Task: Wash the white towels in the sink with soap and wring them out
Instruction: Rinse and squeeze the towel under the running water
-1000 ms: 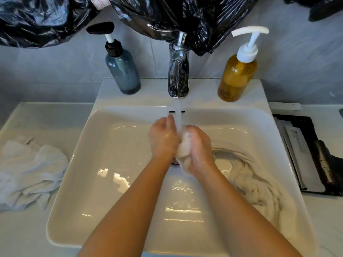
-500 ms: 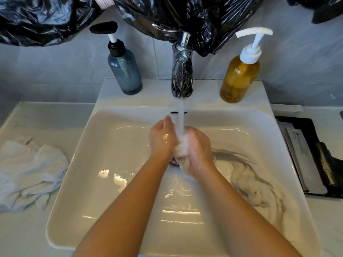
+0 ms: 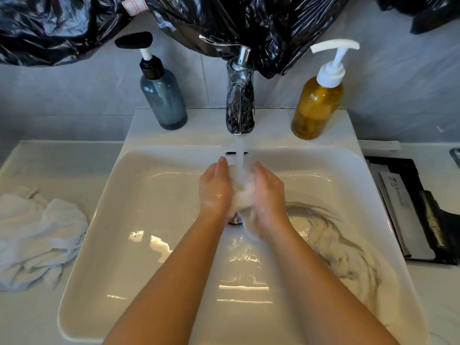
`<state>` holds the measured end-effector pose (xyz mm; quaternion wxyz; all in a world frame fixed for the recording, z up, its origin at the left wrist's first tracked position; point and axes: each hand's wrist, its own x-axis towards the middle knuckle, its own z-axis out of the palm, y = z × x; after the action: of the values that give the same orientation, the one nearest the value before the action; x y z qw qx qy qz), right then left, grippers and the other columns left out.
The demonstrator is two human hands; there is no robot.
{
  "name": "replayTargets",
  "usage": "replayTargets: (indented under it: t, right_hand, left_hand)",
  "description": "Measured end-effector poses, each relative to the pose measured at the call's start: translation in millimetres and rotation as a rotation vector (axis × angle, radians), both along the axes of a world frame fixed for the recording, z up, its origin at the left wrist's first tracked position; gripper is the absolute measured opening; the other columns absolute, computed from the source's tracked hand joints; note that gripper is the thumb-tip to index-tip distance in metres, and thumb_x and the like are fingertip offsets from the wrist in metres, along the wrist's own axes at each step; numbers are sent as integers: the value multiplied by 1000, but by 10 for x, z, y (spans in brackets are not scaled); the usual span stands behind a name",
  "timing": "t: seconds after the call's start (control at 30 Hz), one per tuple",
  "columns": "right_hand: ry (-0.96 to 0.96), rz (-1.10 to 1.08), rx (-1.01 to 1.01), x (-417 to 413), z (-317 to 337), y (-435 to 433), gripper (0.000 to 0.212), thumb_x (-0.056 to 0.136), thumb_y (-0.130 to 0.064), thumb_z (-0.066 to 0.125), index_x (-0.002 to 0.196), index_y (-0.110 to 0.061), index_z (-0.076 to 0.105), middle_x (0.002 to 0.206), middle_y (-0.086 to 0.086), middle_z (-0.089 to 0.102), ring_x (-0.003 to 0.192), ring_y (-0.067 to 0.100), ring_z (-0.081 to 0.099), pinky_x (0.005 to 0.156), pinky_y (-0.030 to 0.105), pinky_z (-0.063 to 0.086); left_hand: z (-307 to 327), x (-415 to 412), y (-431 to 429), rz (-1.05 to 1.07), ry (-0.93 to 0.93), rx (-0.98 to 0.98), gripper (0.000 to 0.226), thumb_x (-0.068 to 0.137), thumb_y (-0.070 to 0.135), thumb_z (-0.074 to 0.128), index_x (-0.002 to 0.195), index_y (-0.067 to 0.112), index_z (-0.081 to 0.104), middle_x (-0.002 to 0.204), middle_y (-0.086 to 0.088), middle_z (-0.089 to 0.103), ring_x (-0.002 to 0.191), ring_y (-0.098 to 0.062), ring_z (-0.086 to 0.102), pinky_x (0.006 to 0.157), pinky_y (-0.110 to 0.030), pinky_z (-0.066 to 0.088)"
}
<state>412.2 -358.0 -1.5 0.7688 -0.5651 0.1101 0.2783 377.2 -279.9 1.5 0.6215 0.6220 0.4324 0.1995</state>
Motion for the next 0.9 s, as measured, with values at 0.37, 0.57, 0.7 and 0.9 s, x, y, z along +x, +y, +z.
replayTargets:
  t: [0.37, 0.57, 0.7, 0.9]
  right_hand:
    - [38, 93, 76, -75, -96, 35, 23, 97, -24, 59, 76, -15, 62, 62, -3, 61, 63, 11, 62, 62, 26, 50]
    - [117, 52, 48, -76, -55, -7, 20, 94, -29, 59, 95, -11, 69, 90, 16, 71, 78, 26, 68, 67, 36, 53]
    - [177, 70, 136, -73, -108, 17, 53, 87, -48, 63, 121, -8, 61, 103, 17, 70, 91, 26, 70, 75, 36, 56]
    - [117, 104, 55, -94, -84, 111, 37, 100, -16, 51, 64, -24, 56, 51, -9, 51, 62, 11, 58, 62, 27, 47]
  left_hand:
    - [26, -77, -309, -97, 10, 479, 34, 86, 51, 44, 73, 20, 49, 74, 3, 53, 61, -6, 52, 54, -22, 39]
    - [-36, -58, -75, -82, -40, 236, 28, 93, 24, 47, 76, 2, 55, 72, -17, 58, 63, -18, 50, 62, -42, 48]
    - [18, -269, -358, -95, -206, 399, 21, 93, 35, 46, 80, 21, 55, 87, 0, 54, 72, -1, 54, 65, -15, 43]
    - [-55, -7, -160, -79, 75, 471, 38, 100, 25, 43, 75, -1, 55, 69, -17, 60, 61, -23, 53, 58, -37, 42]
